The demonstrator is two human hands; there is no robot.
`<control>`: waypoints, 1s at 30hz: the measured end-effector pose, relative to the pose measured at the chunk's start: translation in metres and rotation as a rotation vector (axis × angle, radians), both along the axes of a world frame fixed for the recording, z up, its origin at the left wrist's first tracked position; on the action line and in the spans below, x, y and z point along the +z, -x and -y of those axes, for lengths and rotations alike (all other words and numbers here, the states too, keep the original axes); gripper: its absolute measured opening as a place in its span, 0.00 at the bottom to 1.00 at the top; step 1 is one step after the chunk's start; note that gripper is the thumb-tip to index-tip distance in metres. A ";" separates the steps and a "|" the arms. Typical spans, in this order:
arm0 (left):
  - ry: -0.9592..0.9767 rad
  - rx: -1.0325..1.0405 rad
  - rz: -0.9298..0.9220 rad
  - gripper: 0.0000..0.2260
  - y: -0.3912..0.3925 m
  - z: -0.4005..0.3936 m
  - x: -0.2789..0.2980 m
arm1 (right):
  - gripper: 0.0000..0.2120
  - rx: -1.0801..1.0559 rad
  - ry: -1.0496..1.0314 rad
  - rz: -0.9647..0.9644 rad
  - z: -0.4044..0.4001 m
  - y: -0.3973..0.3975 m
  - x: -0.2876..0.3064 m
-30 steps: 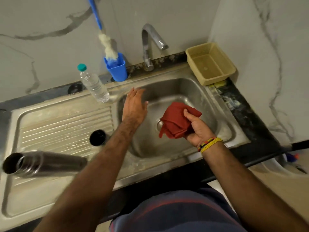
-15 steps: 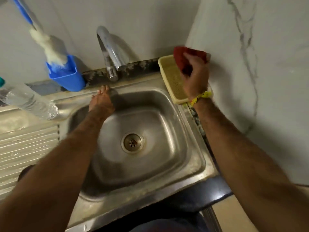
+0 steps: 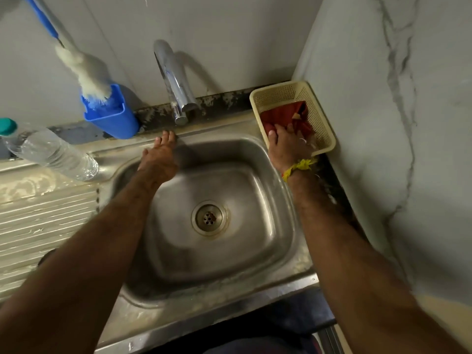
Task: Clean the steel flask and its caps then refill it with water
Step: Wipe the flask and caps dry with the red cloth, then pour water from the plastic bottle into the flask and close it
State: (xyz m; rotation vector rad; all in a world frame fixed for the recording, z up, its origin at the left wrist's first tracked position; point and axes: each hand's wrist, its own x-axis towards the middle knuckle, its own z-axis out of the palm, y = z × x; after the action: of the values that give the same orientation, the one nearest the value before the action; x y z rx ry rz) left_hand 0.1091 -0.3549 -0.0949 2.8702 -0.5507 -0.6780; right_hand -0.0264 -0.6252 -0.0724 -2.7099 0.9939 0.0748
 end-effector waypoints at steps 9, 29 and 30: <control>0.055 0.014 0.047 0.40 0.041 -0.023 0.027 | 0.23 0.013 -0.236 -0.011 0.016 -0.017 0.018; 0.671 0.590 0.343 0.20 0.290 -0.195 0.060 | 0.12 0.150 -0.611 0.681 -0.238 0.123 0.005; 0.676 0.640 0.355 0.19 0.295 -0.204 0.062 | 0.12 0.159 -0.610 0.674 -0.247 0.125 0.005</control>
State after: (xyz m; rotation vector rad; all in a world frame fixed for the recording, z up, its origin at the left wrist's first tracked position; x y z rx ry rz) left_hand -0.1862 -0.1512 -0.0333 2.2916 0.1185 0.1142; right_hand -0.1512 -0.3779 -0.0669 -2.0121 0.4498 -0.4111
